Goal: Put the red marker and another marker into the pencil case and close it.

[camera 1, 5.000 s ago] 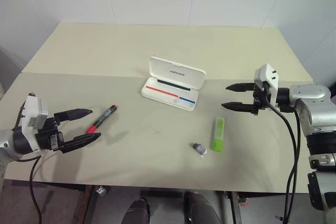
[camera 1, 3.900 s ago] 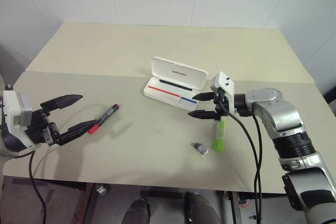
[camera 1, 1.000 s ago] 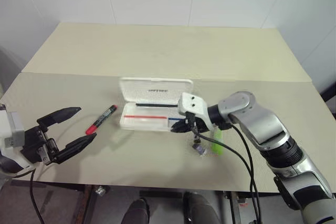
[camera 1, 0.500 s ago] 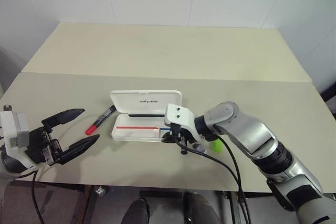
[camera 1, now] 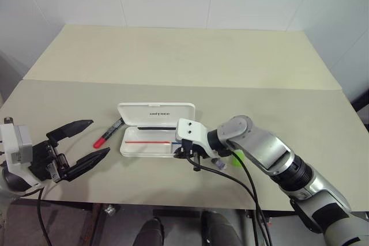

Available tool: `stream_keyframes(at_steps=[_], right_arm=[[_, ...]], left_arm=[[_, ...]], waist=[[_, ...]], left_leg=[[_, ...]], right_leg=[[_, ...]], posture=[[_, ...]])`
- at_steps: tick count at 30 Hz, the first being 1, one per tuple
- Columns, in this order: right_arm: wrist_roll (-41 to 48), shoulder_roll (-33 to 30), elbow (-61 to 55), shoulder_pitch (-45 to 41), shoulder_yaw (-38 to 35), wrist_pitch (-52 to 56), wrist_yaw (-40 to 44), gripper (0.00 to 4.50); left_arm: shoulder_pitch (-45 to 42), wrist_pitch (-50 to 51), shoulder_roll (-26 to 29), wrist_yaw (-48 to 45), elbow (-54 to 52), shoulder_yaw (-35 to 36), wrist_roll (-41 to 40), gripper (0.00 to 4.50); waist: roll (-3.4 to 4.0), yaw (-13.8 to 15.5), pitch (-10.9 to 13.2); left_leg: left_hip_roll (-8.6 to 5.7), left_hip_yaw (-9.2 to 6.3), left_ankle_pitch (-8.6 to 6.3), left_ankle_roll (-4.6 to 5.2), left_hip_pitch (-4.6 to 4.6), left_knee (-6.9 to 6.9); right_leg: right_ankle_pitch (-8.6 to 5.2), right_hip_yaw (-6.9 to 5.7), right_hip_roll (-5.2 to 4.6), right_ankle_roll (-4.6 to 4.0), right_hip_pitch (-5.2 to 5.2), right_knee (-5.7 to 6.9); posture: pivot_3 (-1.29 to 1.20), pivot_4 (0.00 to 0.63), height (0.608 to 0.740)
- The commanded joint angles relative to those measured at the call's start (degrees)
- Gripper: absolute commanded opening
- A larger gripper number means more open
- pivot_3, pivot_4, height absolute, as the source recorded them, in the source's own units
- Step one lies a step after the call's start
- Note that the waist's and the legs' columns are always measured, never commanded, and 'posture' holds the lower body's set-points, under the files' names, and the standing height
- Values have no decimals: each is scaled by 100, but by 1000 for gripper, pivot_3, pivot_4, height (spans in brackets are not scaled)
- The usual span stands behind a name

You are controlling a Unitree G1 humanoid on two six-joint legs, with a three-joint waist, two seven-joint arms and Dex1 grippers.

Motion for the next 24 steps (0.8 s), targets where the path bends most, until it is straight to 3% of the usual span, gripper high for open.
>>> stream_keyframes(at_steps=[1,7,11,18,24], right_arm=[[-61,21,4,16,51,-110,-72,523],[-87,34,48,39,81,-48,-143,523],[-87,10,38,54,83,-38,-155,1739],[-88,-11,9,66,83,-17,-141,4301],[-54,-86,0,36,32,-57,-88,4430]], left_arm=[[22,-71,-14,16,-230,67,-149,4500],[18,-85,-46,26,-236,27,-116,4500],[-13,-96,-42,39,-222,12,-99,4500],[-20,-116,-49,48,-218,-18,-91,4500],[-37,-125,-39,42,-190,-37,-85,4500]], waist=[[0,2,0],[0,1,0],[0,7,0],[0,5,0],[-1,8,0]], left_leg=[[0,0,0,0,0,0],[0,0,0,0,1,0],[0,0,0,0,0,0],[0,0,0,0,-1,-4],[0,0,0,0,-1,-2]], right_leg=[[0,0,0,0,0,0],[-1,0,1,-1,0,0],[-2,0,0,-5,0,0],[0,0,0,0,-1,-4],[-2,0,0,-4,0,-4]], posture=[[0,150,740],[0,150,740],[0,150,740],[0,150,740],[0,150,740]])
